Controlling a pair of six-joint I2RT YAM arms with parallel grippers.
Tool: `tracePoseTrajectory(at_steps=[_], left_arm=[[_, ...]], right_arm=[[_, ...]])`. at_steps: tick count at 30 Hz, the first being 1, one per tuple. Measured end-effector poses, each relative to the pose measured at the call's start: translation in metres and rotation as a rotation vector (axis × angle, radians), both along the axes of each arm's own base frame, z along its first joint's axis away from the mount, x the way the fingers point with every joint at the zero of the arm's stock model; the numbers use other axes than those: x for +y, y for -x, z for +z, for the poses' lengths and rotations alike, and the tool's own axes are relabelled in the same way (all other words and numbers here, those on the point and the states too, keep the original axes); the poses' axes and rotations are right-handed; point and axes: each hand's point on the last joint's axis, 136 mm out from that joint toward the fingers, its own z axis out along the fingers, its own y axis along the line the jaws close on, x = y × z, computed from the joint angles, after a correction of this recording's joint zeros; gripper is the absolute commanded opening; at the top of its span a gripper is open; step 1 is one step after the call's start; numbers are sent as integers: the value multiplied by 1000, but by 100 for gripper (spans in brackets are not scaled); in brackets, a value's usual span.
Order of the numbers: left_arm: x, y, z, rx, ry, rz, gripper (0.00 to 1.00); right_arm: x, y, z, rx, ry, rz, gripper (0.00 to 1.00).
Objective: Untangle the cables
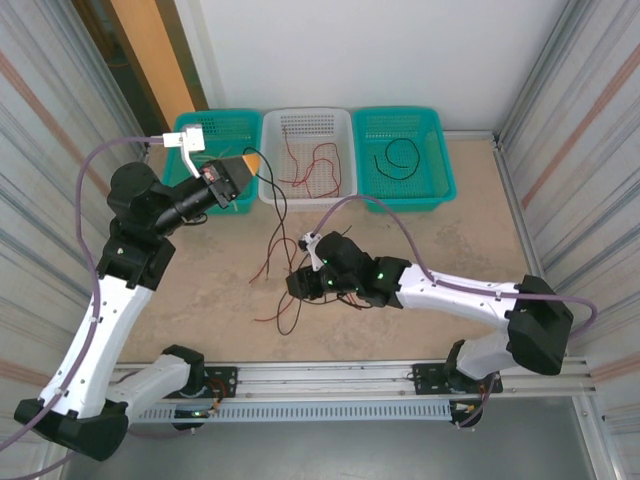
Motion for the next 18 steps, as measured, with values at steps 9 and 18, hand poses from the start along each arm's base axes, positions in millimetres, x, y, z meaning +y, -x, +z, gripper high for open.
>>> tracePoseTrajectory(at_steps=[9, 18], left_arm=[[10, -7, 5, 6, 14, 35, 0], [17, -7, 29, -54, 47, 55, 0]], right_arm=[[-19, -28, -25, 39, 45, -113, 0], [-42, -32, -81, 122, 219, -181, 36]])
